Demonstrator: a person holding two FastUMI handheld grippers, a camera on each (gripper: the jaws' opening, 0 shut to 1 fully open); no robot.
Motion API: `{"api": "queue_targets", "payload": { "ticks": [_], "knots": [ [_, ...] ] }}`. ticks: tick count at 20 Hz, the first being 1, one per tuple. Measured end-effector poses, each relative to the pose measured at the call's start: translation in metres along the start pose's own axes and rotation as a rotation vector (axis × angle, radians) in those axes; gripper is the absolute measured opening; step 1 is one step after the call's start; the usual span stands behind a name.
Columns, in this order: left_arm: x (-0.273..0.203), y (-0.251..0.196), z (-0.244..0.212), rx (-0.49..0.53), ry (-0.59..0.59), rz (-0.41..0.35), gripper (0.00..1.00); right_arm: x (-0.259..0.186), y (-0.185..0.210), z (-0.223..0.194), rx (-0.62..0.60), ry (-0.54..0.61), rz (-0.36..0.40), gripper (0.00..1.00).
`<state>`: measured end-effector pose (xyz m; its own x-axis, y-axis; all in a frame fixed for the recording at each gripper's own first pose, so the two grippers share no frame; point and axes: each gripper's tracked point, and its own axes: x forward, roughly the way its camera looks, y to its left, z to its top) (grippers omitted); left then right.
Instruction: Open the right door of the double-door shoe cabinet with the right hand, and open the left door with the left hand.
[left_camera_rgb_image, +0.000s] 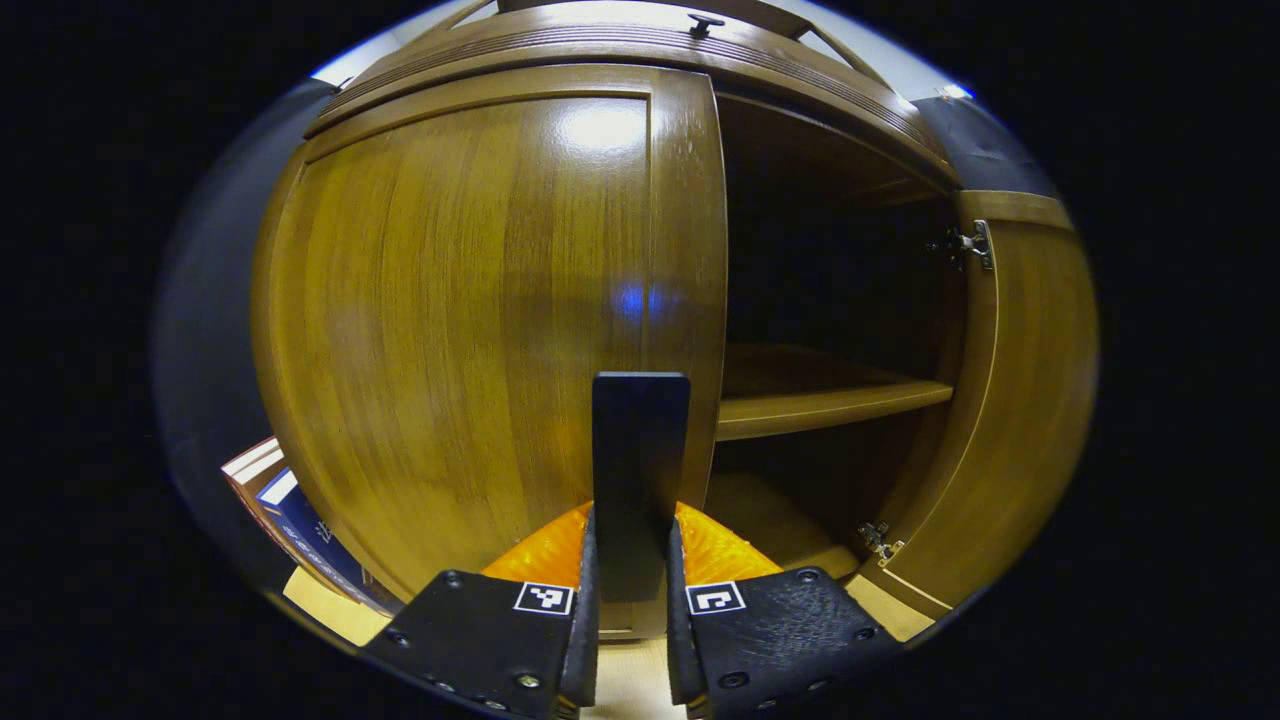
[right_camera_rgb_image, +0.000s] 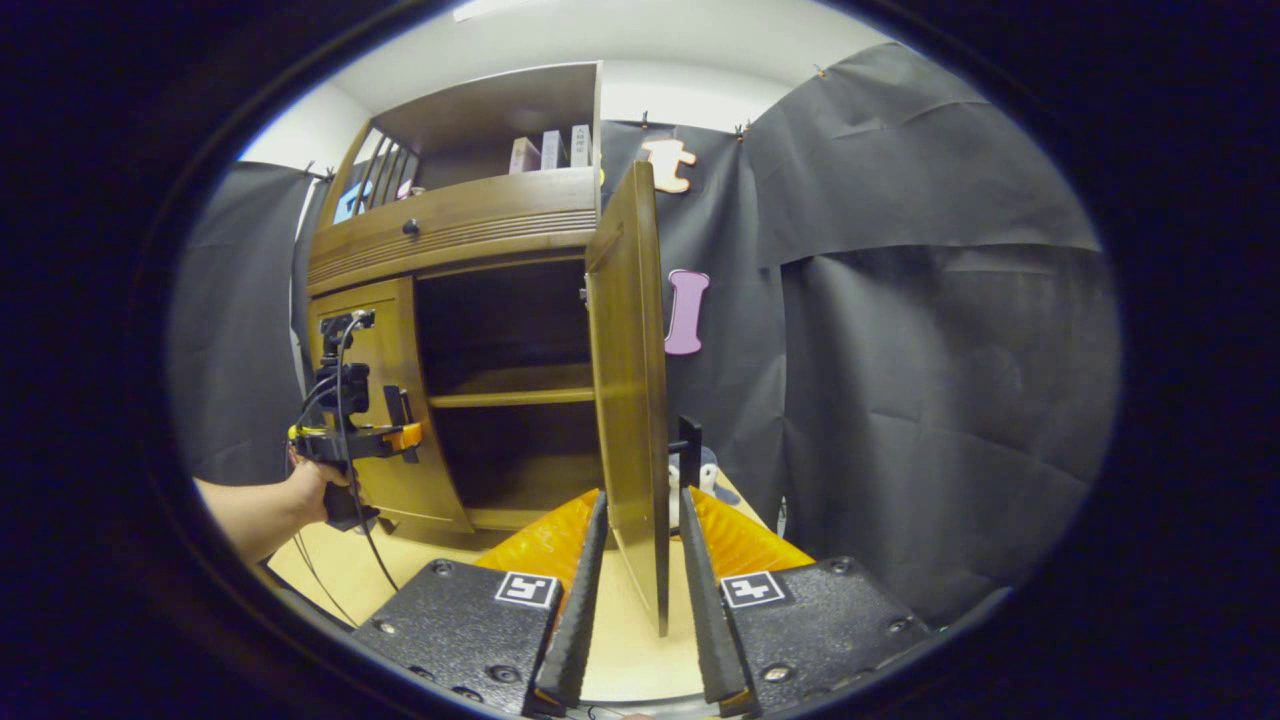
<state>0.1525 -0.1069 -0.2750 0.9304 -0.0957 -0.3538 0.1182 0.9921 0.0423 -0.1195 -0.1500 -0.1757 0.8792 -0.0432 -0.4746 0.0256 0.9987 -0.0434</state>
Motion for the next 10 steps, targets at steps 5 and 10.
{"api": "queue_targets", "payload": {
  "ticks": [5, 10],
  "knots": [
    [-0.02, 0.001, -0.004, 0.019, 0.01, 0.006, 0.27, 0.007, 0.017, 0.0, 0.004, 0.011, 0.051, 0.46],
    [-0.054, 0.006, -0.01, 0.02, 0.001, 0.014, 0.27, 0.025, 0.054, 0.007, -0.024, 0.014, 0.142, 0.48]
  ]
}}
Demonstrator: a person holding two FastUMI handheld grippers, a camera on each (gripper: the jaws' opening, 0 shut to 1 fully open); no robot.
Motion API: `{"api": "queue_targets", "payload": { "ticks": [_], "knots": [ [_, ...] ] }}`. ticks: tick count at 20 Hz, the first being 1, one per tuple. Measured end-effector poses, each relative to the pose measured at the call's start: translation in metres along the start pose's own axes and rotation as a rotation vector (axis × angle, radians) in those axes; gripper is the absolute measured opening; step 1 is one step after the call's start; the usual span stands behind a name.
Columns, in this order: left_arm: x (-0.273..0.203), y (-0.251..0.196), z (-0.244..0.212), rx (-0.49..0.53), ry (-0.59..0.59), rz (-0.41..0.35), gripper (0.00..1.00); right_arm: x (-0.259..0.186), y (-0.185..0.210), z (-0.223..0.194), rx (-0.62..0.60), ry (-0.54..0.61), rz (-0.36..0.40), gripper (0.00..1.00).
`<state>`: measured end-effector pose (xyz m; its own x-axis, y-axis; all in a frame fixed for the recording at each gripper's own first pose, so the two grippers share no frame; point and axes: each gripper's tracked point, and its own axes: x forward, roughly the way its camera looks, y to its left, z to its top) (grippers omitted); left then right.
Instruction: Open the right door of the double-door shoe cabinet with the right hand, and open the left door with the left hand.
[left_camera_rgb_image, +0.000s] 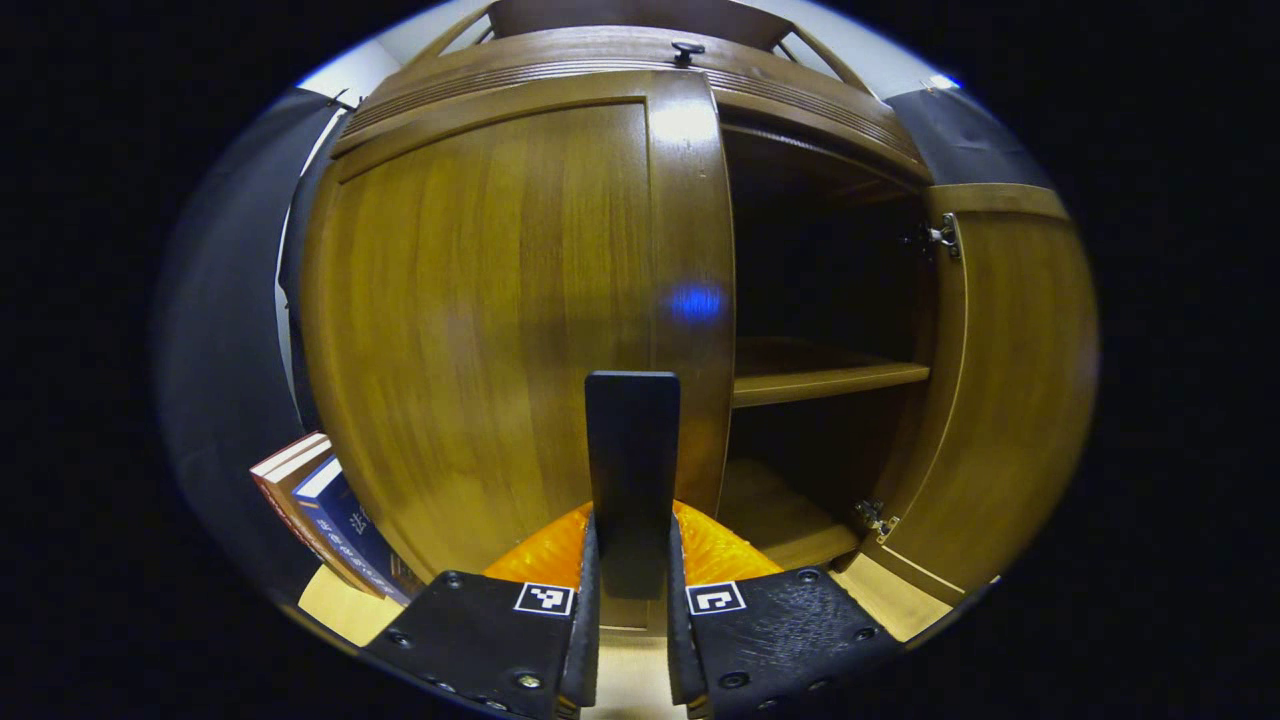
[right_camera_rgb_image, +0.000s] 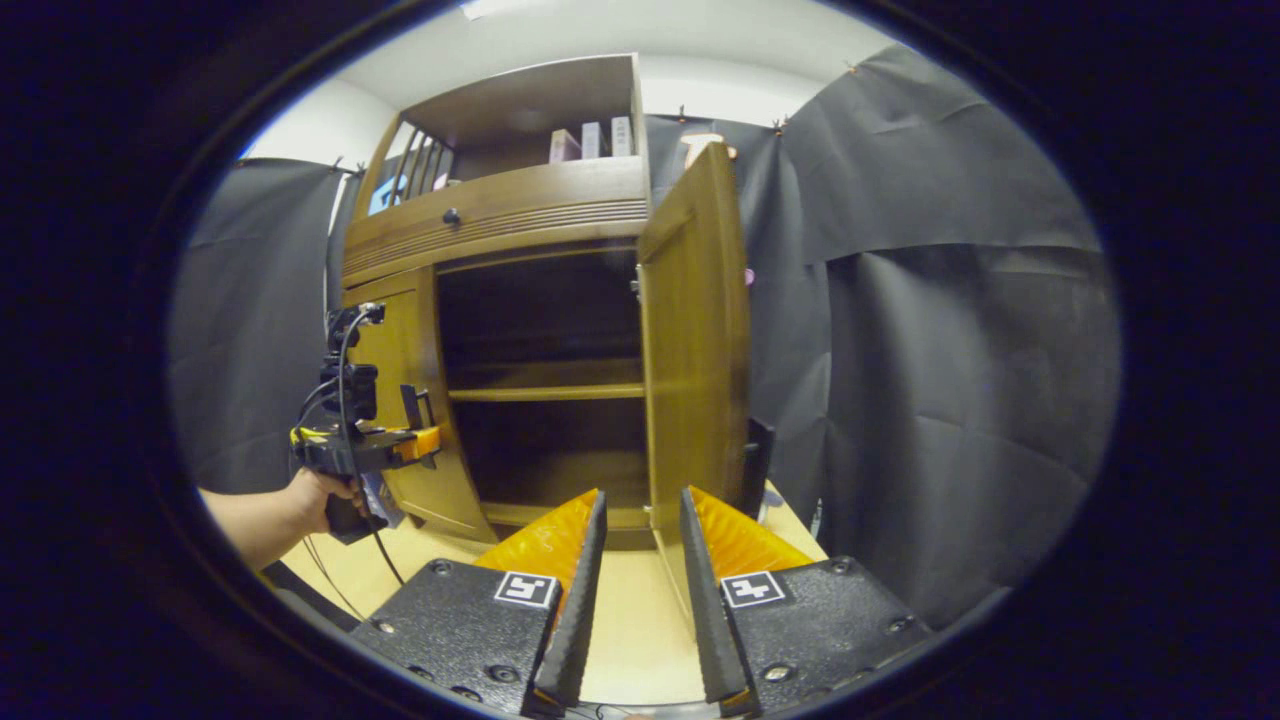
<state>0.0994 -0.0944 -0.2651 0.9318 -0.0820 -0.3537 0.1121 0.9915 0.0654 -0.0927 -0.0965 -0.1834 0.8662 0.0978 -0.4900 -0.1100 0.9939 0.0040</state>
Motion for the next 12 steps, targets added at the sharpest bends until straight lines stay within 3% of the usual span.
{"api": "queue_targets", "payload": {
  "ticks": [6, 10, 12],
  "knots": [
    [-0.038, 0.012, -0.007, -0.014, 0.0, 0.025, 0.27, 0.017, 0.035, -0.005, -0.026, 0.014, 0.093, 0.48],
    [-0.058, 0.022, -0.012, -0.014, 0.001, 0.048, 0.27, 0.026, 0.04, -0.006, -0.023, 0.022, 0.1, 0.47],
    [-0.071, 0.028, -0.014, -0.022, 0.002, 0.061, 0.27, 0.029, 0.041, -0.004, -0.002, 0.012, 0.093, 0.52]
  ]
}}
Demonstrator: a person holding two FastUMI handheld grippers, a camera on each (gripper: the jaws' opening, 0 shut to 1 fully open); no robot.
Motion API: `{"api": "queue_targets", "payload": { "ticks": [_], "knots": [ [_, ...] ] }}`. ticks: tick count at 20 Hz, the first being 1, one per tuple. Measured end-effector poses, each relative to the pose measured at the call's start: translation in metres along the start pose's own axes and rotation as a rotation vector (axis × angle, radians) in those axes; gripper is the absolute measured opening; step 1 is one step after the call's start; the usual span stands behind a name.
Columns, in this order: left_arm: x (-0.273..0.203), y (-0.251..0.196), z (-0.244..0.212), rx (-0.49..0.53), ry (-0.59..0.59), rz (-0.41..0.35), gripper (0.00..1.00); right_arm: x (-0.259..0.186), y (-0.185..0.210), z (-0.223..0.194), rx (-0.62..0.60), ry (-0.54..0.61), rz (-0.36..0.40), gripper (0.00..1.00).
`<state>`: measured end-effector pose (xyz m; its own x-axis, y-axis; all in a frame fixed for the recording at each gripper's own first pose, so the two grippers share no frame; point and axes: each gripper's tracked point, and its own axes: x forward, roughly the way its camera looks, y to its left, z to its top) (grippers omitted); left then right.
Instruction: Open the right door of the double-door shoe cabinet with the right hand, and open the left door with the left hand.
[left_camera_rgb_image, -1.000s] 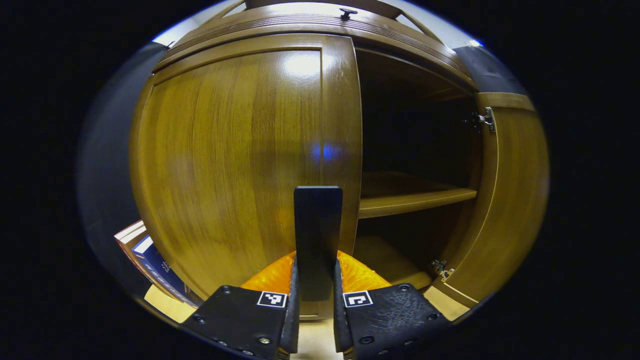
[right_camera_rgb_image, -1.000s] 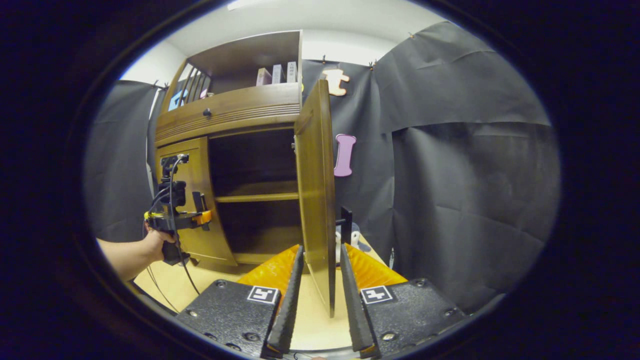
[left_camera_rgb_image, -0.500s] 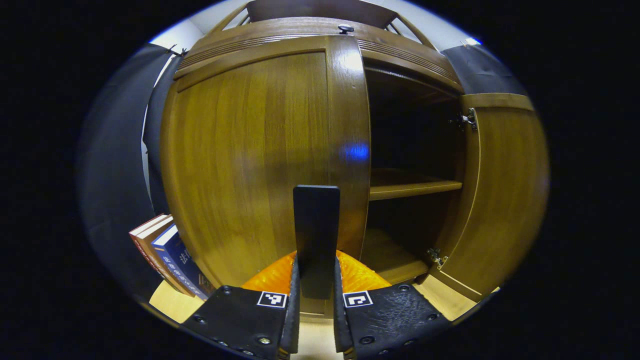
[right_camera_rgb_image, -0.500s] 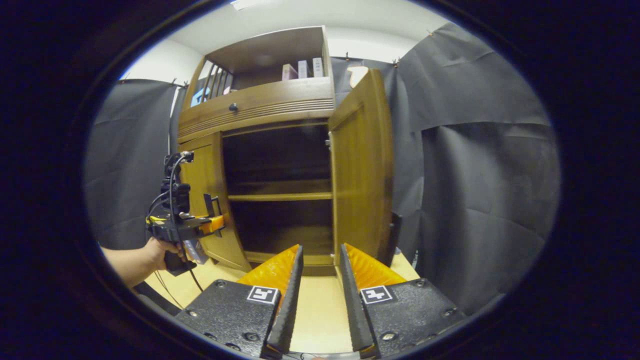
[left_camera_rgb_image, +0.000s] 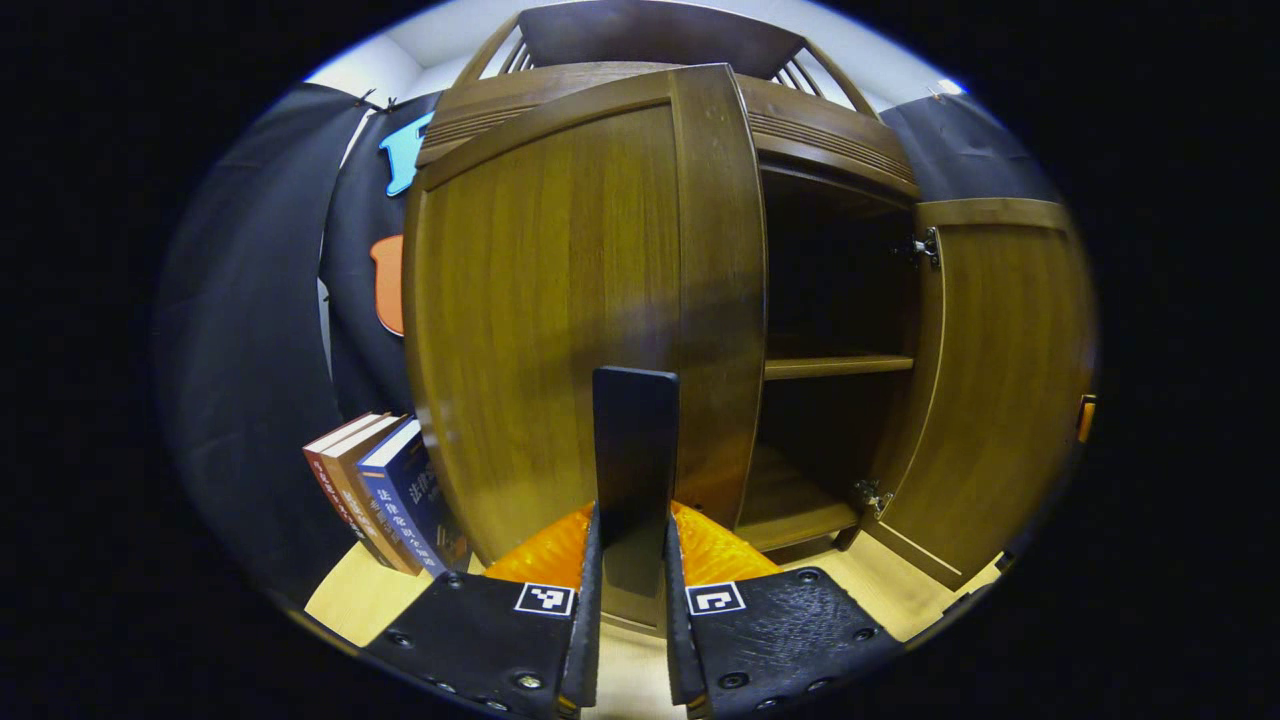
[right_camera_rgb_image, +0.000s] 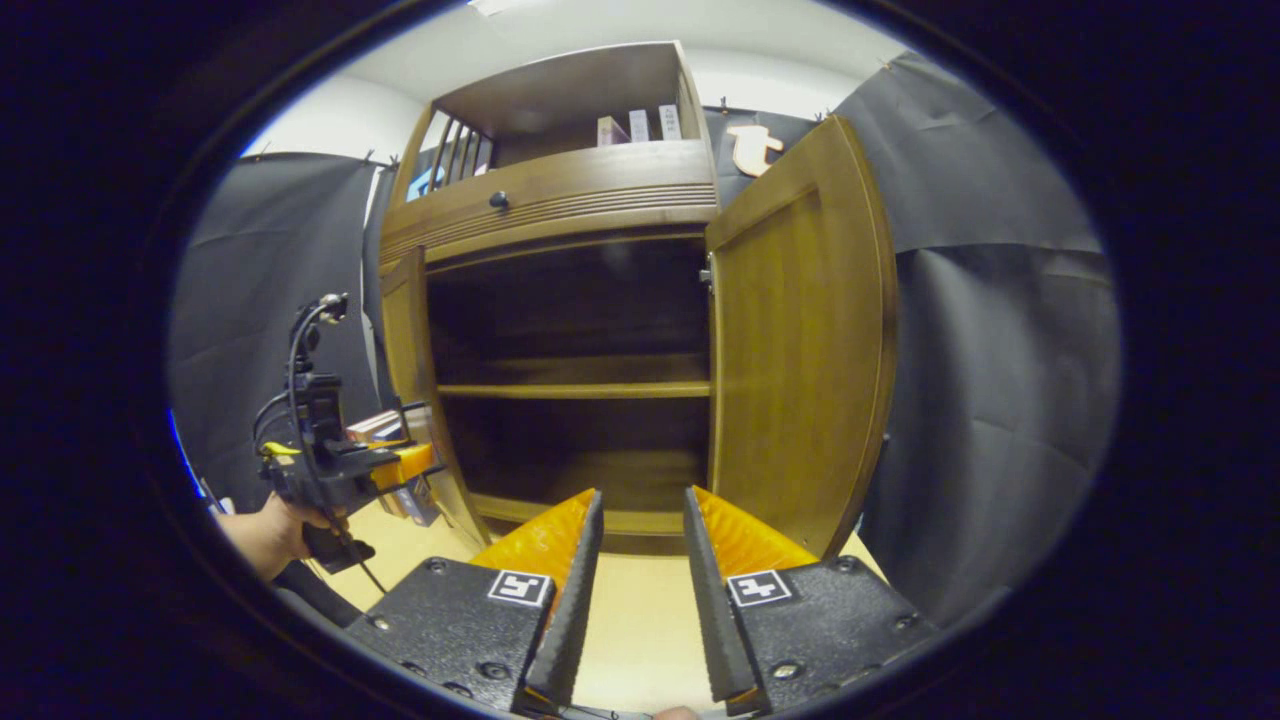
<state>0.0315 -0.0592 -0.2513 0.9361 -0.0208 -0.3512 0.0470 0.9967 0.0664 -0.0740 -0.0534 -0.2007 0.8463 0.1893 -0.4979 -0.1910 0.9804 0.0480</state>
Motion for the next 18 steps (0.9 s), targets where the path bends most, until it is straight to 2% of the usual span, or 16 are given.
{"api": "queue_targets", "payload": {
  "ticks": [6, 13, 18],
  "knots": [
    [-0.032, 0.027, -0.007, -0.01, -0.002, 0.057, 0.26, 0.007, -0.003, -0.004, 0.012, 0.013, -0.021, 0.67],
    [-0.067, 0.074, -0.015, -0.022, 0.004, 0.156, 0.26, 0.017, 0.01, -0.003, -0.004, 0.009, 0.002, 0.67],
    [-0.079, 0.098, -0.01, -0.048, -0.008, 0.198, 0.26, 0.018, 0.021, -0.009, -0.003, 0.029, 0.018, 0.66]
  ]
}}
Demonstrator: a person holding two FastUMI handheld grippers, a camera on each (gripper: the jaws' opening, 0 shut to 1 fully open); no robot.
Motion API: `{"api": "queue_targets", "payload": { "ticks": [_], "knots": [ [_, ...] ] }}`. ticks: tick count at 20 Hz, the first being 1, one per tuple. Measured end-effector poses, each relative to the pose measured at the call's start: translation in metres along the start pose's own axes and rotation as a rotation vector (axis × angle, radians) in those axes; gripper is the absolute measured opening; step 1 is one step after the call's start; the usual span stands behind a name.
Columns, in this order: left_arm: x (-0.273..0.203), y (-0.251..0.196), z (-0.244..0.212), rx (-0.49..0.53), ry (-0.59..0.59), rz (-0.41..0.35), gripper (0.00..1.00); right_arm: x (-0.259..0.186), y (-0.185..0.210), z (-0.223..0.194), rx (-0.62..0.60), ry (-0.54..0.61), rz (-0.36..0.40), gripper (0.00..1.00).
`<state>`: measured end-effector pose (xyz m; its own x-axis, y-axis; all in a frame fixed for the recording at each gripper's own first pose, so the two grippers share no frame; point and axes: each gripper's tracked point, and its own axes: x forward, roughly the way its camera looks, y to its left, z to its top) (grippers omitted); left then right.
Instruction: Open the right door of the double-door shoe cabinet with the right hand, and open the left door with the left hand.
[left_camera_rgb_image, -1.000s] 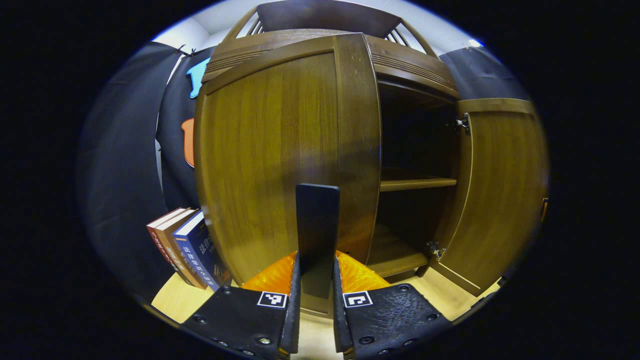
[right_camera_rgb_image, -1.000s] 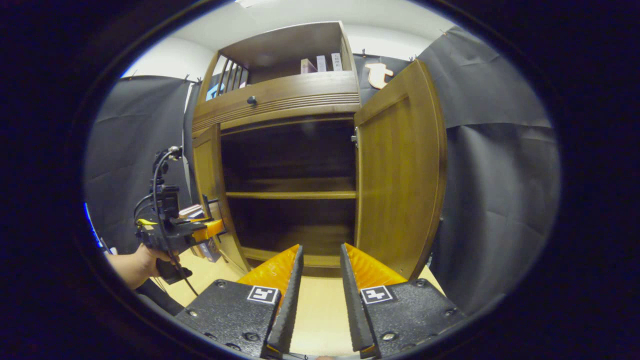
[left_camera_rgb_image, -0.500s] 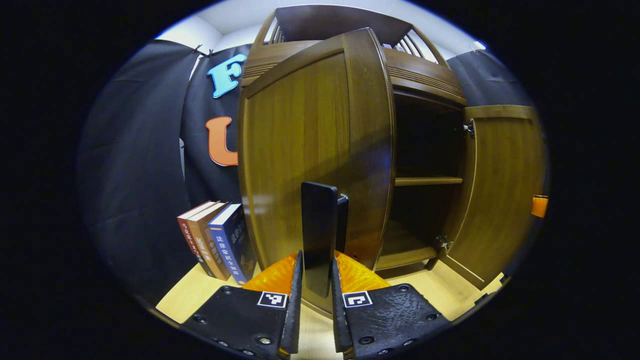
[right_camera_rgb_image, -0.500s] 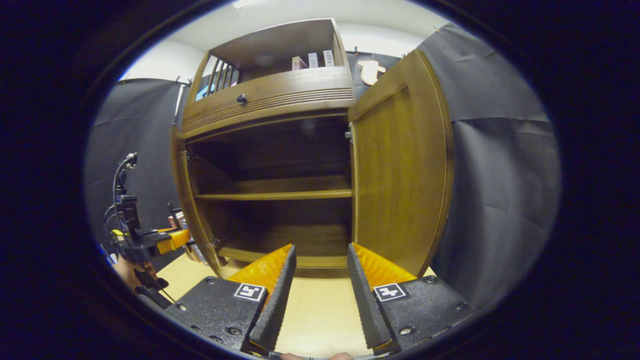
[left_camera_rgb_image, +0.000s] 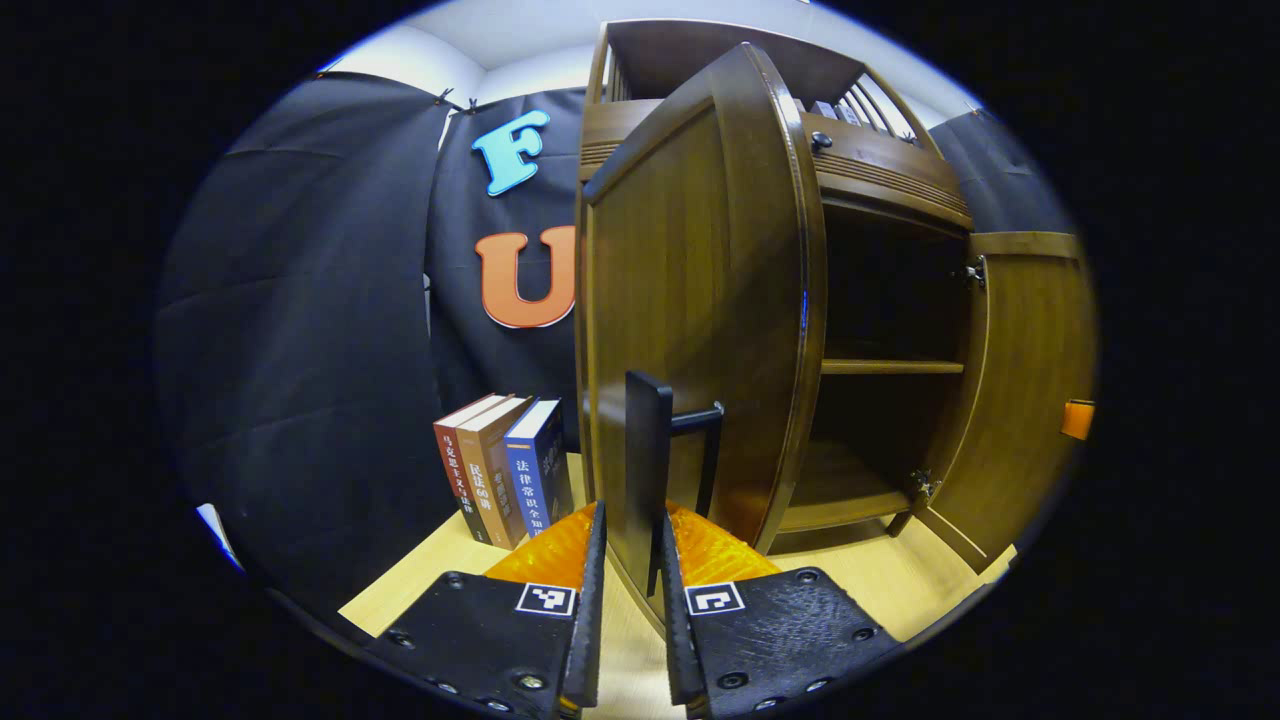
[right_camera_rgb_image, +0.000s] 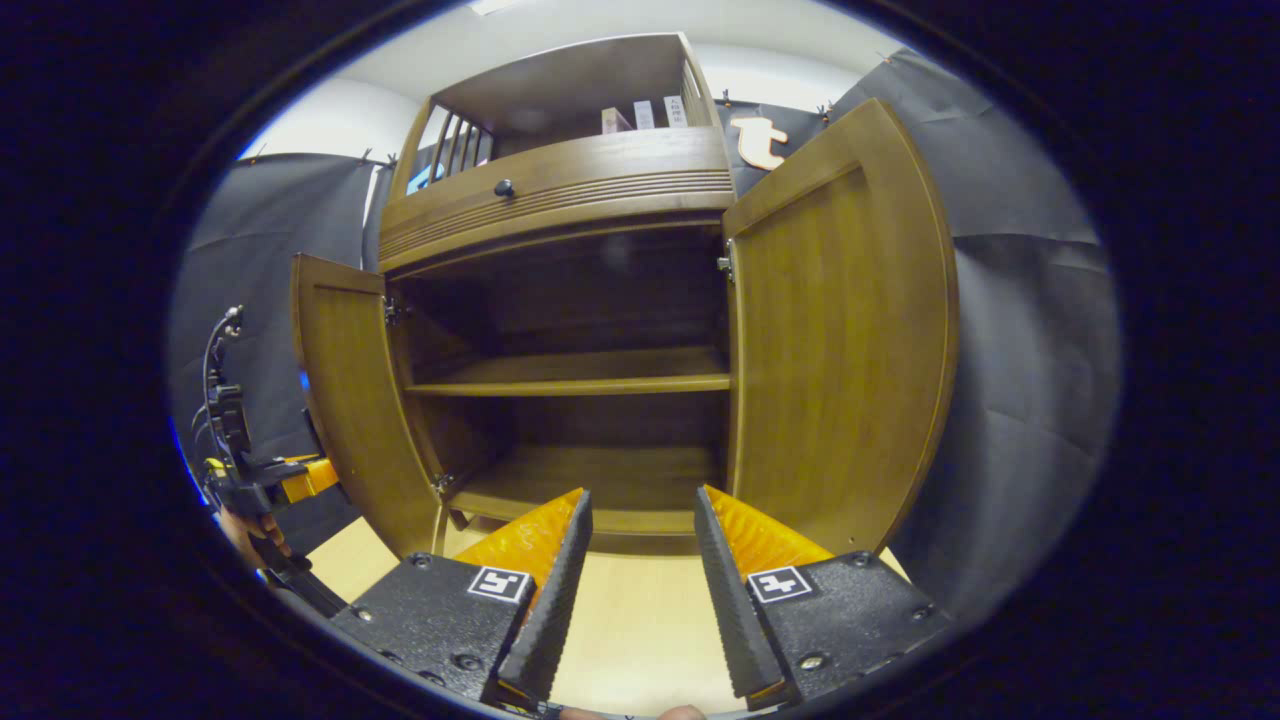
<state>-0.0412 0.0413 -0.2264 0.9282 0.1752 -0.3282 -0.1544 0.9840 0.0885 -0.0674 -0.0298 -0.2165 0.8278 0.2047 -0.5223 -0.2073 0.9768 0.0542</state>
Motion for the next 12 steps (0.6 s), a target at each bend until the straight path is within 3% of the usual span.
{"api": "queue_targets", "payload": {
  "ticks": [9, 12],
  "knots": [
    [-0.002, 0.049, -0.004, -0.063, 0.01, 0.05, 0.24, 0.001, 0.01, -0.007, -0.017, 0.028, -0.004, 0.66],
    [0.0, 0.053, -0.005, -0.068, 0.008, 0.02, 0.2, 0.005, 0.019, -0.008, -0.028, 0.032, 0.004, 0.67]
  ]
}}
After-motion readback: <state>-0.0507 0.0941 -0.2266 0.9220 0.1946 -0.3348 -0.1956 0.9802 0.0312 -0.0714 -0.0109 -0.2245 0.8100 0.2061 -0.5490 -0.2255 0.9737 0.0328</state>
